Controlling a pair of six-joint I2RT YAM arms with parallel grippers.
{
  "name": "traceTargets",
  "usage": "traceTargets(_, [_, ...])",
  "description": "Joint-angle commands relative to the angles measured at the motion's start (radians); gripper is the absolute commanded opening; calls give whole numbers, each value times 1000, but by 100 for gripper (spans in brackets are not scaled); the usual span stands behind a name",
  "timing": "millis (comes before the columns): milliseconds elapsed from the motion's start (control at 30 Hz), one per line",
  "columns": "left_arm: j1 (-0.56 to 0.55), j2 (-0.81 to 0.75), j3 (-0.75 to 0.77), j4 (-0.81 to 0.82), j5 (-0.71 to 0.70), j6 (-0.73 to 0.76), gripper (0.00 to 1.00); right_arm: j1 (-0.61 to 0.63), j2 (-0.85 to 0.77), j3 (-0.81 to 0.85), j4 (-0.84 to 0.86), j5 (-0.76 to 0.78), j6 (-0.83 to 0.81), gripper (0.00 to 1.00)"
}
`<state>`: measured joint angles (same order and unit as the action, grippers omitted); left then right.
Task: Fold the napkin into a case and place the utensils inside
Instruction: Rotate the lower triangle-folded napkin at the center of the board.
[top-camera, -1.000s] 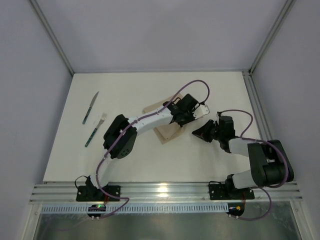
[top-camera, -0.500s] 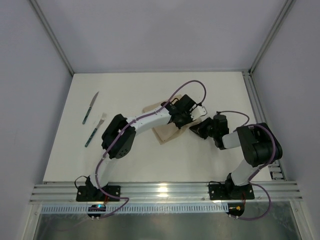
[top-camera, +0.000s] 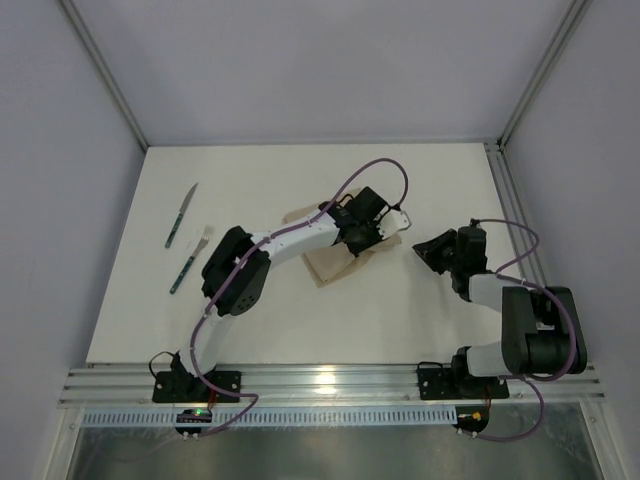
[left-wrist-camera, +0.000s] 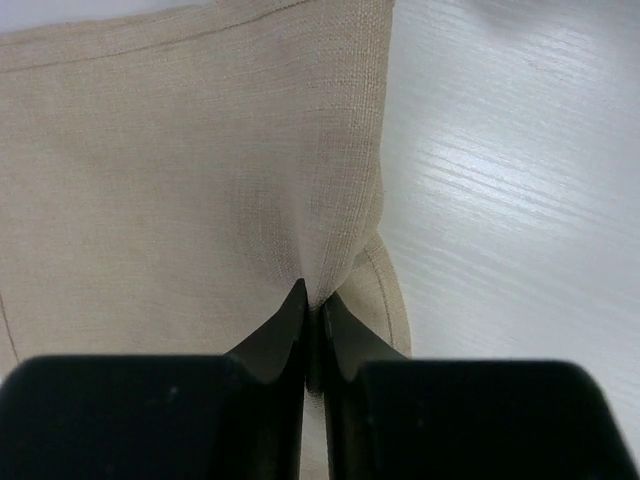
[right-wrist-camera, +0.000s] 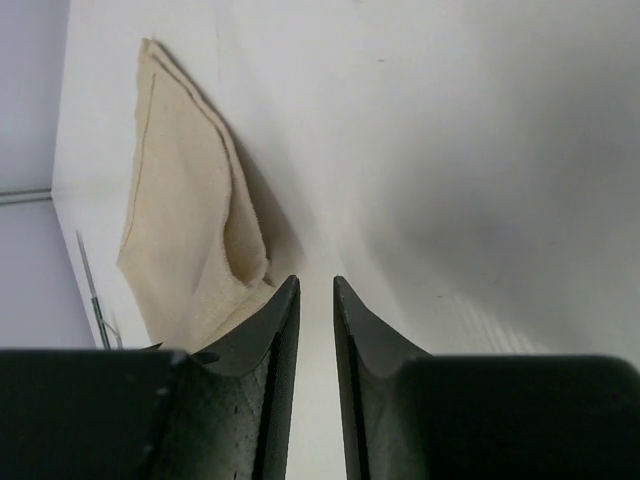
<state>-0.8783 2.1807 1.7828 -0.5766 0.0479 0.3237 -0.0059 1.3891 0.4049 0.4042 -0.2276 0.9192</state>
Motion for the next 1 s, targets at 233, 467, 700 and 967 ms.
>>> traceTargets(233, [4, 5, -31, 11, 49, 5, 13, -13, 8, 106, -139, -105, -178, 36])
traceTargets(467, [7, -9, -30, 30, 20, -21, 12, 1, 154, 152, -88, -234, -174, 31])
traceTargets(700, [35, -50, -25, 31, 46, -81, 8, 6, 51, 71, -91, -181, -197, 29])
traceTargets(967, [44, -59, -20, 23, 61, -87, 8, 98, 166, 130, -27, -185, -227, 36])
